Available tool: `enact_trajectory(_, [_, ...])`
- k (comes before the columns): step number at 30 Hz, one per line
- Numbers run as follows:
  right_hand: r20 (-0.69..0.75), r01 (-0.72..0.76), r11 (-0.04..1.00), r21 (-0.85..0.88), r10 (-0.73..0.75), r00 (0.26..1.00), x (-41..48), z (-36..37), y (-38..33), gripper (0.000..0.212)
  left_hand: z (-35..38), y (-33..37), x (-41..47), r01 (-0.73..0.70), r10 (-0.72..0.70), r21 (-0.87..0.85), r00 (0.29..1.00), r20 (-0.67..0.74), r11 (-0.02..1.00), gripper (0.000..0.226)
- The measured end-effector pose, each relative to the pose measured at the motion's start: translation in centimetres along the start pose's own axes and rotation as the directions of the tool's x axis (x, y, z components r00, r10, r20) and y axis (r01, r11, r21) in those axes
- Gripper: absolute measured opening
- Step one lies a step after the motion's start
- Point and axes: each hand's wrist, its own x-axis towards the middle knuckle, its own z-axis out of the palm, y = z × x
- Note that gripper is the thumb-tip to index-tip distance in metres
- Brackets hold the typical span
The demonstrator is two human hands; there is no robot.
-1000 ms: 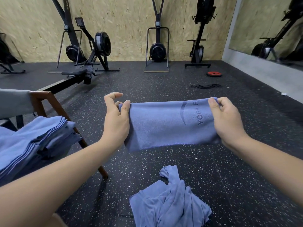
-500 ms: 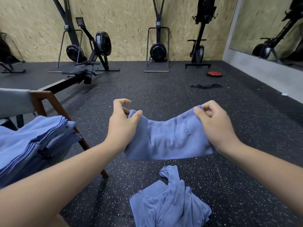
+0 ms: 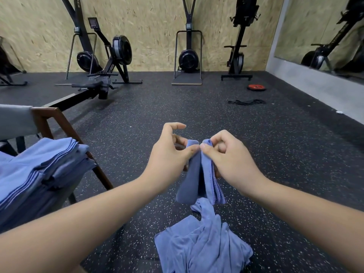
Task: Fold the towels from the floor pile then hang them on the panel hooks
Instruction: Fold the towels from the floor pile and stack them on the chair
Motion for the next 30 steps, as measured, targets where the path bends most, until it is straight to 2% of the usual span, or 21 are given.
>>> enact_trajectory(6, [0.122, -0.061, 0.962, 0.265, 0.030, 0.992, -0.7, 0.3, -1.3, 0.022, -0.2, 0.4, -0.1, -0.070, 0.070, 0.057, 0.998, -0.005, 0.996, 0.041])
enact_trajectory(9, [0.207, -0.098, 0.926, 0.364, 0.023, 0.978, -0.9, 0.1, -1.5, 0.026, -0.6, 0.5, -0.1, -0.090, 0.089, 0.093, 0.996, 0.012, 0.992, 0.051])
enact_trajectory(11, [0.249, -0.080, 0.941, 0.329, -0.005, 0.968, -0.9, -0.2, -1.4, 0.030, -0.9, 0.5, -0.1, -0.113, 0.111, 0.130, 0.994, 0.024, 0.985, 0.061])
enact_trajectory(13, [0.257, -0.023, 0.970, 0.243, -0.042, 0.966, -0.9, -0.5, -1.4, 0.031, -1.3, 0.2, 0.1, -0.127, 0.123, 0.115, 0.991, 0.044, 0.985, 0.062])
enact_trajectory(17, [0.100, 0.145, 0.989, -0.038, -0.141, 0.985, -0.2, -1.6, -0.6, 0.019, -2.5, 0.0, 0.7, -0.137, 0.133, 0.021, 0.983, 0.129, 0.990, 0.061])
enact_trajectory(18, [0.063, 0.153, 0.984, -0.094, -0.148, 0.987, 0.1, -1.9, -0.4, 0.026, -2.8, 0.2, 0.8, -0.127, 0.126, -0.007, 0.980, 0.155, 0.992, 0.061])
enact_trajectory(20, [0.087, 0.124, 0.980, -0.156, -0.112, 0.990, 0.7, -2.6, 0.0, 0.059, -3.6, 0.4, 0.9, -0.083, 0.098, -0.079, 0.972, 0.214, 0.993, 0.061])
enact_trajectory(22, [0.219, 0.010, 0.996, -0.087, 0.009, 0.976, 1.3, -2.9, 0.6, 0.090, -4.3, 0.4, 0.9, -0.051, 0.086, -0.140, 0.962, 0.260, 0.989, 0.059])
enact_trajectory(23, [0.296, -0.071, 0.997, -0.008, 0.070, 0.953, 1.4, -3.1, 0.8, 0.096, -4.6, 0.4, 0.9, -0.042, 0.086, -0.164, 0.959, 0.270, 0.986, 0.058])
enact_trajectory(25, [0.410, -0.195, 0.976, 0.101, 0.138, 0.901, 1.4, -3.5, 1.3, 0.085, -5.1, 0.3, 0.9, -0.024, 0.080, -0.202, 0.958, 0.277, 0.979, 0.057])
enact_trajectory(27, [0.453, -0.213, 0.967, 0.140, 0.128, 0.882, 1.4, -3.5, 1.6, 0.060, -5.5, 0.0, 1.0, -0.010, 0.072, -0.213, 0.956, 0.284, 0.977, 0.057])
enact_trajectory(30, [0.355, -0.175, 0.968, 0.182, 0.102, 0.929, 1.5, -3.4, 1.4, 0.033, -6.1, -0.4, 1.1, -0.002, 0.045, -0.151, 0.957, 0.286, 0.989, 0.059])
